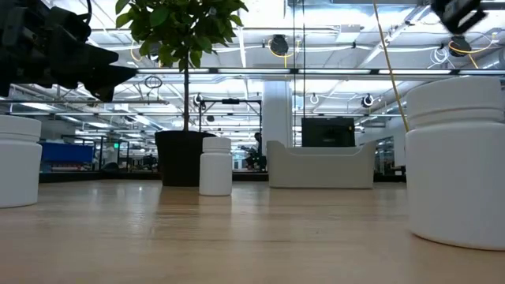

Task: Pick and place pill bottles into a basket
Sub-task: Put the white pill bottle into the gray bin

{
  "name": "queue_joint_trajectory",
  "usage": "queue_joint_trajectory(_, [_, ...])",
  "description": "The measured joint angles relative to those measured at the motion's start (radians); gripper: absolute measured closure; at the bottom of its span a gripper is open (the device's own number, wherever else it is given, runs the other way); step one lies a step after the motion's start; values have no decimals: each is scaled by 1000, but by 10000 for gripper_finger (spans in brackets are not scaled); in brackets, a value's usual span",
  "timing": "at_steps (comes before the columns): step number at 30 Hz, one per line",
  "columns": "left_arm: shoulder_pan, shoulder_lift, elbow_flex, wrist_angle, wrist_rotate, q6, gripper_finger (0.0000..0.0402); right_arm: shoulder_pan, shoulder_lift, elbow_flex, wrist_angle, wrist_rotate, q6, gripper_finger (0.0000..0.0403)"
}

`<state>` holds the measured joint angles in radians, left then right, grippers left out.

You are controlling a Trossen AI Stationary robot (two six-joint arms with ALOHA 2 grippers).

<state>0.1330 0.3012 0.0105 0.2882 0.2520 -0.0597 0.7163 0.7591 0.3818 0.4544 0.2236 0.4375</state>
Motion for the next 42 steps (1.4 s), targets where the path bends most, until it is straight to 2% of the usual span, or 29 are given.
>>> queue_joint_trajectory(5, [0,0,0,1,0,0,178,150,264,215,-54,165,-135,170])
queue_joint_trajectory(8, [0,0,0,0,0,0,178,219,388,364,-222,294,-150,128])
queue_joint_trajectory(10, [0,0,0,1,0,0,178,259,464,468,-415,353,-87,111])
queue_joint_trajectory(14, [0,0,0,1,0,0,178,323,594,671,-827,428,179,105])
queue_joint_trajectory(16, [0,0,0,1,0,0,178,345,658,736,-1011,416,324,111])
queue_joint_trajectory(18, [0,0,0,2,0,0,178,359,711,777,-1120,369,455,117])
queue_joint_trajectory(21, [0,0,0,1,0,0,178,379,762,792,-1162,287,596,120])
queue_joint_trajectory(25, [0,0,0,1,0,0,178,396,822,789,-1235,198,703,118])
queue_joint_trajectory(35, [0,0,0,1,0,0,178,413,891,790,-1237,188,777,112])
queue_joint_trajectory(42, [0,0,0,0,0,0,178,411,924,790,-1236,135,799,112])
